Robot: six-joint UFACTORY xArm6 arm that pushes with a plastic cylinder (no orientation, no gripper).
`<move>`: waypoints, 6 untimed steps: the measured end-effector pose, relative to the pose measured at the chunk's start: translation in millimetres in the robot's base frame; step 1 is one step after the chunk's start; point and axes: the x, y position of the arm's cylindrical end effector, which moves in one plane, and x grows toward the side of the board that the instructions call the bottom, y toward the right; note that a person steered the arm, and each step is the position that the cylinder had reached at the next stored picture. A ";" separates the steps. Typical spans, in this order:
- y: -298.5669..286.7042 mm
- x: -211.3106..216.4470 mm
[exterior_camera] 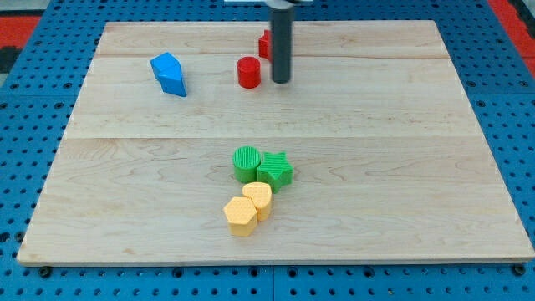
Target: Move red circle below to the red star
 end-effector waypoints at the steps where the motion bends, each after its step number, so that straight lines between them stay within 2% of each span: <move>1: -97.5 57.9; 2: -138.0 21.1; 3: -130.1 -9.2; 4: -90.1 -19.7; 5: -54.7 -19.7; 6: -97.8 29.4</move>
